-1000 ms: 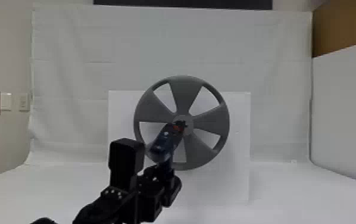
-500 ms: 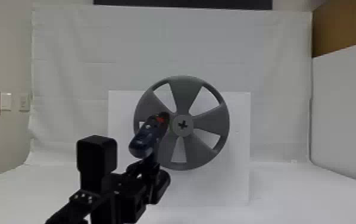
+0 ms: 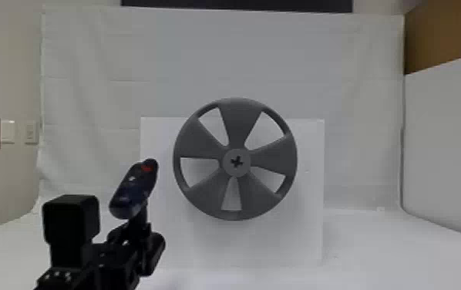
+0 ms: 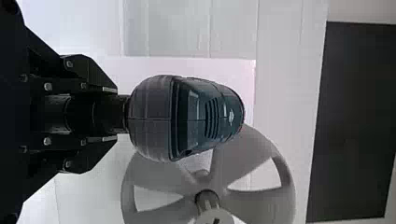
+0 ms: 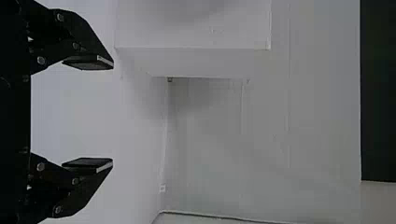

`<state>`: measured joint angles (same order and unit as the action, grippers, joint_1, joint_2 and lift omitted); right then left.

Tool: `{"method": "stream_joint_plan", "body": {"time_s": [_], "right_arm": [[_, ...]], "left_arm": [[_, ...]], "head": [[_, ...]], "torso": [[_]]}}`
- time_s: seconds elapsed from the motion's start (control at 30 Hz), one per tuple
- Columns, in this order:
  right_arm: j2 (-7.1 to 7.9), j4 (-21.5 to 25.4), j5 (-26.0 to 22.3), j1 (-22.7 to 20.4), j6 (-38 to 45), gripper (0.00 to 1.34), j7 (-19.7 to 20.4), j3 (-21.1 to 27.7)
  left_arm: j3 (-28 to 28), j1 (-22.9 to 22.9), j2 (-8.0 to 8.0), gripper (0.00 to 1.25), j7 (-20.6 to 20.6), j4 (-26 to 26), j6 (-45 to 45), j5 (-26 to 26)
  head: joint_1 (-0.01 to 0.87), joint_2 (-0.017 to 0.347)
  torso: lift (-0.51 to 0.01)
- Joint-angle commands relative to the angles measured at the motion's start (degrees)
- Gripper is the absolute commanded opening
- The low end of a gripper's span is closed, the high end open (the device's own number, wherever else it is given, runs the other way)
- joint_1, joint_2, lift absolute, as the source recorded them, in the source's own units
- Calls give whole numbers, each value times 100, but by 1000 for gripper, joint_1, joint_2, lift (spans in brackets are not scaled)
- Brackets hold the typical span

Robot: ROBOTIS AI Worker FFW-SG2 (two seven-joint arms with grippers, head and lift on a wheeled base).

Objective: Grasp the drill and bring into the middle of wheel

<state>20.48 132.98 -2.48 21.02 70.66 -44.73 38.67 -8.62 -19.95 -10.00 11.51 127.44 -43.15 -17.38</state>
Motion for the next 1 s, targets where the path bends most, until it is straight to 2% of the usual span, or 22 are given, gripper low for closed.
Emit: {"method": "stream_joint_plan", "body": {"time_s": [0.0, 0.4, 0.6, 0.67, 0.97], "right_arm": [[-18, -9, 37, 8, 0, 818, 0, -26], [-35, -26, 37, 17, 0, 818, 0, -61], [-53, -35, 37, 8, 0, 818, 0, -79], [-53, -35, 37, -1, 0, 818, 0, -79], [-70, -53, 37, -1, 0, 818, 0, -105]], "left_arm": [[97, 70, 24, 40, 106, -79, -70, 42], [264, 140, 85, 40, 150, -668, -70, -46], [281, 149, 94, 40, 141, -800, -53, -73], [290, 167, 85, 40, 0, -905, 88, -37], [238, 210, 94, 40, -79, -1090, 281, 121]], "head": [[0, 0], [0, 0], [0, 0], [0, 0], [0, 0]], "torso": [[-406], [-406], [-406], [-406], [-406]]}}
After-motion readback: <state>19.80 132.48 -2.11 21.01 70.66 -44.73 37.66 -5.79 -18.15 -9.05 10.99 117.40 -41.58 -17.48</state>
